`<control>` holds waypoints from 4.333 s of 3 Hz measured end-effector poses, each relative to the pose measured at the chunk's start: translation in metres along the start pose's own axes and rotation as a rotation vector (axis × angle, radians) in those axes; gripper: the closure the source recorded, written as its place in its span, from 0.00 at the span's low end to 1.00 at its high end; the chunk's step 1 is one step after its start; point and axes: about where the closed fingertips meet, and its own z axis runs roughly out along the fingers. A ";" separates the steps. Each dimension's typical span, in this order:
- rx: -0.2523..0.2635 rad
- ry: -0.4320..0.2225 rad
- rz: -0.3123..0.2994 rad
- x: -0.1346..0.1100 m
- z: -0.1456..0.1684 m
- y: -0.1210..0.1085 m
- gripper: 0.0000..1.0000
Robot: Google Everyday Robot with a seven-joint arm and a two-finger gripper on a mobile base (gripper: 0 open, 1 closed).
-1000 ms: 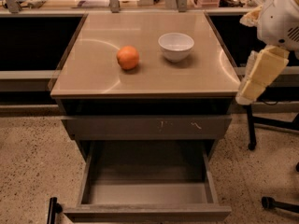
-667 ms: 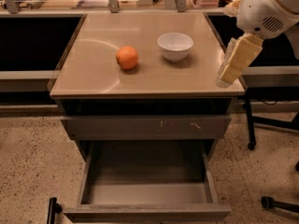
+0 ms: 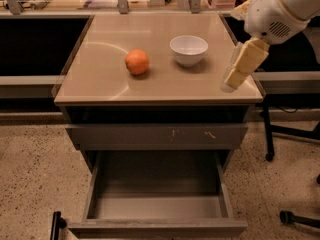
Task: Place orange into middle drawer
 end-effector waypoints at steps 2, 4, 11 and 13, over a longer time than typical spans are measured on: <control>-0.021 -0.212 -0.098 -0.071 0.079 -0.056 0.00; -0.067 -0.302 -0.157 -0.122 0.143 -0.098 0.00; -0.273 -0.455 -0.058 -0.163 0.267 -0.085 0.00; -0.300 -0.465 -0.041 -0.165 0.279 -0.078 0.19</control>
Offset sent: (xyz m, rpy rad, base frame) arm 0.1452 0.1310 -0.0127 0.2310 -0.1228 0.2707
